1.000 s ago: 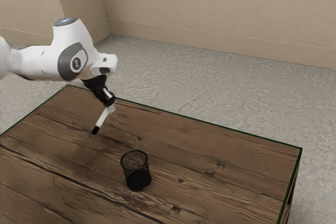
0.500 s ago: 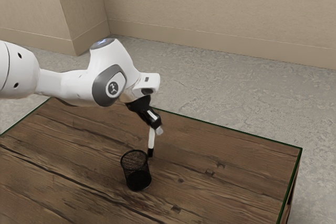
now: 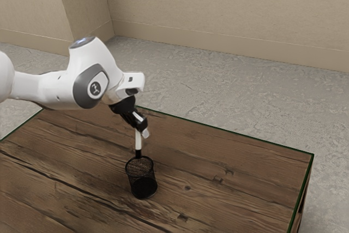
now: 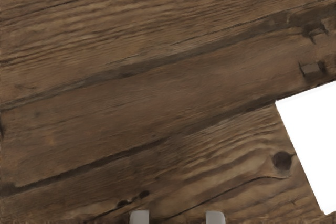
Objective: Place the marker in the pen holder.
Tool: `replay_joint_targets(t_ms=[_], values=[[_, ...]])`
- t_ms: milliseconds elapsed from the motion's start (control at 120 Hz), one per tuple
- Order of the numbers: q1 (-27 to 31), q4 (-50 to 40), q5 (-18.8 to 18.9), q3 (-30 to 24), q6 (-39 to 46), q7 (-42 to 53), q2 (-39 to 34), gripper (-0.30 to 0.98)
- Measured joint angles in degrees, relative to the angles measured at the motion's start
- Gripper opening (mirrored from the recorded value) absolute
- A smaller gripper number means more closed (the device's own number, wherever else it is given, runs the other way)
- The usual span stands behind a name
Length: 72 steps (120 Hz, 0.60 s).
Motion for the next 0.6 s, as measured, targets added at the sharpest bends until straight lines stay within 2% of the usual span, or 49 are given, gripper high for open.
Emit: replay_joint_targets(t_ms=[283,517,550,600], values=[[-1.01,-2.45,0.17,-0.20,-0.18,-0.32,-0.33,-0.07],[-1.96,-1.51,-1.20,-0.13,-1.33,1.73,-0.72,0.40],[-1.59,4.98,2.00,-0.37,-4.49,2.15,-0.64,0.44],[0.45,19.52,8.41,-2.42,-14.19,2.00,-0.44,0.49]])
